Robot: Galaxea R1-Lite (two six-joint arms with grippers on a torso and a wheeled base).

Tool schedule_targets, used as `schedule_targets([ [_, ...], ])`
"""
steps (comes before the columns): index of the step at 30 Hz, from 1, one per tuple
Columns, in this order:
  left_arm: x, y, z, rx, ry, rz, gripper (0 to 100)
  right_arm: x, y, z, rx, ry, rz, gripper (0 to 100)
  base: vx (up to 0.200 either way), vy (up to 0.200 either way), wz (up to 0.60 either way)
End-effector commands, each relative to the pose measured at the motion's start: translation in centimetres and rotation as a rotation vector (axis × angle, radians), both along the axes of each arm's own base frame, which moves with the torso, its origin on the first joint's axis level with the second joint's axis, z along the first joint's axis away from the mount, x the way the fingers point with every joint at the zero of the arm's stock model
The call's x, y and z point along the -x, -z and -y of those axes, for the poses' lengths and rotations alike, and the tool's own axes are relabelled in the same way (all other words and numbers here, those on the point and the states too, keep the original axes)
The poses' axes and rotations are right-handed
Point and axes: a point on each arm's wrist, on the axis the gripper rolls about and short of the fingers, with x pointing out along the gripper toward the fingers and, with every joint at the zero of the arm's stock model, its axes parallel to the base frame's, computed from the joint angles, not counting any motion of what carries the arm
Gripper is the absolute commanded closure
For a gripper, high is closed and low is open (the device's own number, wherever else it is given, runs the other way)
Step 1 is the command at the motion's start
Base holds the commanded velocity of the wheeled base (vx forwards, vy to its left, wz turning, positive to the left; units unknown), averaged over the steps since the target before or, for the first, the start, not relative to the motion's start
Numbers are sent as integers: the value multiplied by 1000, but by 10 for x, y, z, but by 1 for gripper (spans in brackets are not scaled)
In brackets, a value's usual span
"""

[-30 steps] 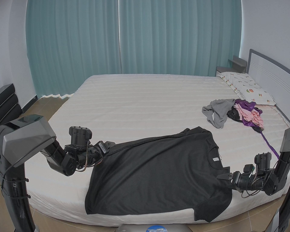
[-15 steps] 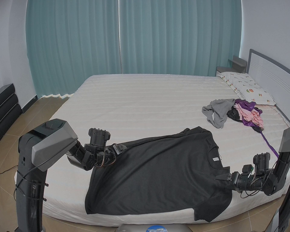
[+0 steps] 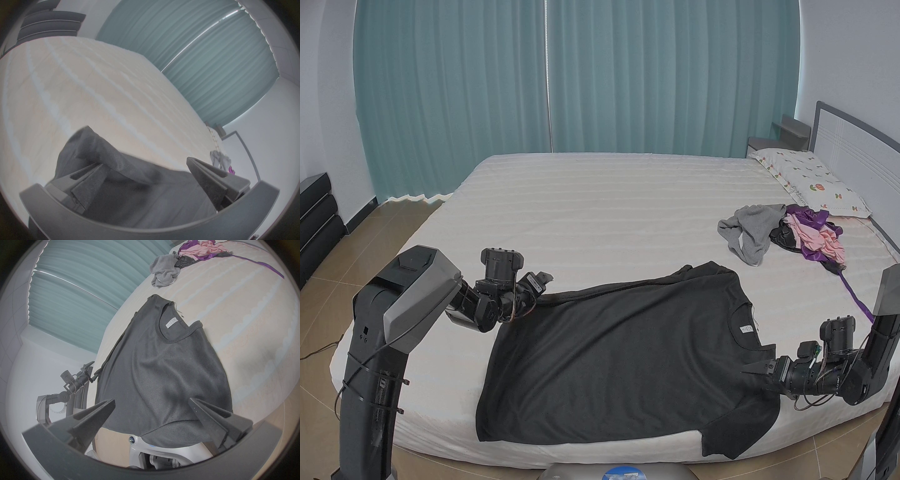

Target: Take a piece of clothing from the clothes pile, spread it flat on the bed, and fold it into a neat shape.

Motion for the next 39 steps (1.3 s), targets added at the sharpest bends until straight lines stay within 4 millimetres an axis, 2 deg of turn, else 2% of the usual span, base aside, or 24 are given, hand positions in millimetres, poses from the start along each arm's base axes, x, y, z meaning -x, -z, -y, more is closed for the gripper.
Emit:
schedule_targets([
  [1, -28, 1, -26, 9, -101, 62, 0, -1, 1, 1, 0, 6, 1, 0, 0, 0, 0],
  [3, -42, -5, -40, 4, -165, 117, 0, -1, 1, 1, 0, 6, -2, 0, 0, 0, 0],
  [7, -50, -11, -59, 45, -235, 145, 0, 2, 1, 1, -4, 11, -10, 0, 0, 0, 0],
  [11, -51, -15, -77, 89, -259, 138, 0, 1, 2, 2, -11, 22, -20, 0, 0, 0, 0],
  [15, -48, -8, -82, 102, -212, 104, 0, 2, 3, 3, -13, 27, -27, 0, 0, 0, 0],
  [17, -47, -6, -82, 104, -200, 97, 0, 2, 3, 3, -13, 29, -27, 0, 0, 0, 0],
  [18, -43, -2, -81, 104, -124, 75, 0, 0, 4, 5, -15, 40, -27, 0, 0, 0, 0],
  [22, -43, 1, -79, 98, -46, 80, 0, -1, 4, 6, -17, 41, -25, 0, 0, 0, 0],
  [34, -40, 6, -64, 93, 41, 69, 0, -2, 7, 5, -25, 42, -38, 0, 0, 0, 0],
  [39, -38, 19, -59, 21, 90, 65, 0, -2, 6, 5, -26, 39, -33, 0, 0, 0, 0],
])
